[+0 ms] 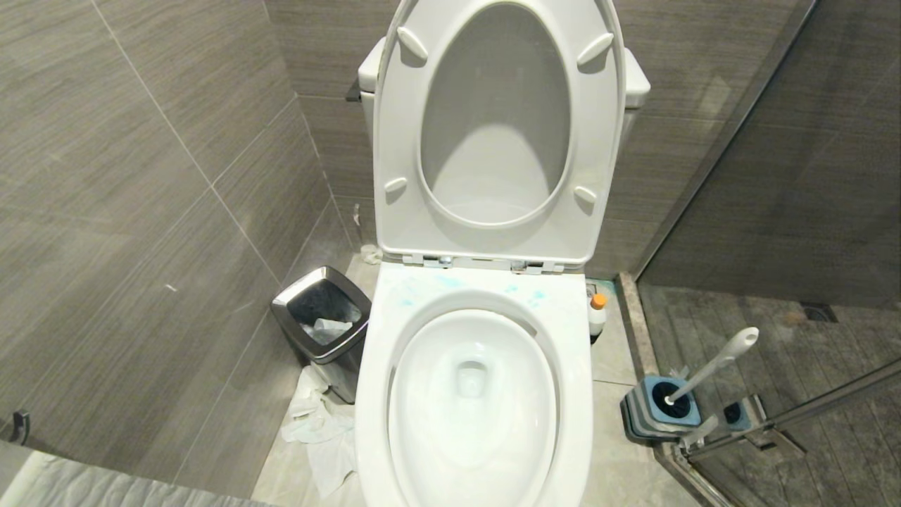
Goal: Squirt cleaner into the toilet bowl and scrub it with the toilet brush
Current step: Pour in the cleaning agent
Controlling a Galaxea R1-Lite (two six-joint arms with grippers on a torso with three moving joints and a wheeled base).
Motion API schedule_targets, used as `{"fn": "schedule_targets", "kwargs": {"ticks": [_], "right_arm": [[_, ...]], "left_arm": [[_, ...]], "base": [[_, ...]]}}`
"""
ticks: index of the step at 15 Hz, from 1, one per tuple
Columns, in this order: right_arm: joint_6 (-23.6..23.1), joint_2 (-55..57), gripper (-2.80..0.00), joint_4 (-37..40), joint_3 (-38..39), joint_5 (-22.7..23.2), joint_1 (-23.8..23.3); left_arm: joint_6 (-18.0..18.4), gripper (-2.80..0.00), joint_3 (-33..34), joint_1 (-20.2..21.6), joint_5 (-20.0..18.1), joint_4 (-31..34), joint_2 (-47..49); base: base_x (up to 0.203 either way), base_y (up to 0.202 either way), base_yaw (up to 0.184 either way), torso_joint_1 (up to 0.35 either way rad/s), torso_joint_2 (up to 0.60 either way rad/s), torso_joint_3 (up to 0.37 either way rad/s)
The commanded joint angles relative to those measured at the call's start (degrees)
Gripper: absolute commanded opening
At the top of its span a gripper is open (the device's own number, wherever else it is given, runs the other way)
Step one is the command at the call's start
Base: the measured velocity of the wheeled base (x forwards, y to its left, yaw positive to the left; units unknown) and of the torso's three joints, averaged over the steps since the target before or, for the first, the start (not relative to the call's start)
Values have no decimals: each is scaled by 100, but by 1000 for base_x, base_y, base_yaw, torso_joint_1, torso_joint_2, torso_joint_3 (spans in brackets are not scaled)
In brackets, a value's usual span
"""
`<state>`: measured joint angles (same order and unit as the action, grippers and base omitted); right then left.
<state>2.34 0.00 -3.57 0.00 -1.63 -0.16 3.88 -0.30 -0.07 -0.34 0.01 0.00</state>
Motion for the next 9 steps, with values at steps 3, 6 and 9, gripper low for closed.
{"fn": "schedule_targets", "kwargs": {"ticks": [3, 6, 9], "right_arm": [[3, 0, -280, -3, 141, -2, -2], [3, 9, -280, -3, 141, 5, -2], [0, 9, -280, -3, 141, -4, 7]], "left_arm": [[-36, -280, 39, -1, -27, -1, 0], [-45, -280, 39, -1, -27, -1, 0], [-45, -280, 39, -1, -27, -1, 0]], "base": [[0, 0, 0, 0, 0, 0], [0, 0, 0, 0, 0, 0], [0, 0, 0, 0, 0, 0]]}}
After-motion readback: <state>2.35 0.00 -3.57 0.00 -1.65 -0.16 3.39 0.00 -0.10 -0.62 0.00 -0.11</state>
